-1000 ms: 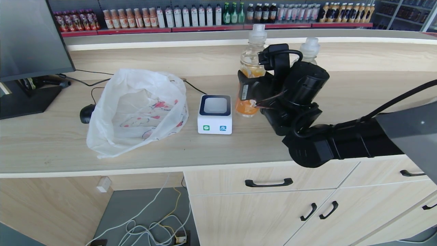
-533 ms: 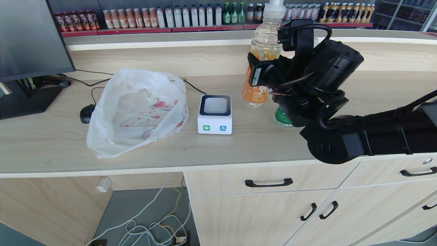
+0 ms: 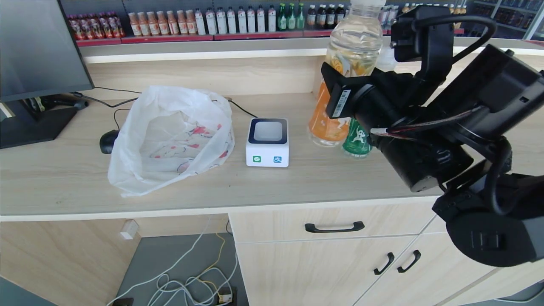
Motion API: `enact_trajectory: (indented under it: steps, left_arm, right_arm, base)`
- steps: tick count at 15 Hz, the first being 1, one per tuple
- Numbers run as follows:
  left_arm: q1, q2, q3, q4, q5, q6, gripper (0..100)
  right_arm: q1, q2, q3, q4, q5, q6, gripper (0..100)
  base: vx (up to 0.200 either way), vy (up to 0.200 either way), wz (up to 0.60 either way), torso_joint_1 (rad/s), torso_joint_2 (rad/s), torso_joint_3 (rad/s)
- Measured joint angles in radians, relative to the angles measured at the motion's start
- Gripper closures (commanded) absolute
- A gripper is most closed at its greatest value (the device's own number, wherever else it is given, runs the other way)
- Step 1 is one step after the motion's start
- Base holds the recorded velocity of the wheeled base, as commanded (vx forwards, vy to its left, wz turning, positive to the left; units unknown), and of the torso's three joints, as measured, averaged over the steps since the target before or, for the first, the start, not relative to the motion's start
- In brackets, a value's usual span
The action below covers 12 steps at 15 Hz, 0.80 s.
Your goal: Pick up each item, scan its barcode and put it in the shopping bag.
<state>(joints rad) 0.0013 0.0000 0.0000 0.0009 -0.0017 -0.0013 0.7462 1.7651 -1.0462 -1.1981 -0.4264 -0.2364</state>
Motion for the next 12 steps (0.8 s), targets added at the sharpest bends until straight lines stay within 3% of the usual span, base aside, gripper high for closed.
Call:
enact_trajectory:
  steps: [7,12]
  left_arm:
    - [0.0,0.0,0.0,0.0,0.0,0.0,0]
    - [0.0,0.0,0.0,0.0,0.0,0.0,0]
  right_arm:
    - [0.103,-0.083,0.264,-0.182,-0.032,-0.05,100]
    - [0.119,-0.116,0.34,-0.221,-0.031,-0.086,100]
  base:
    - [0.0,0.0,0.0,0.0,0.0,0.0]
    - [0.0,0.0,0.0,0.0,0.0,0.0]
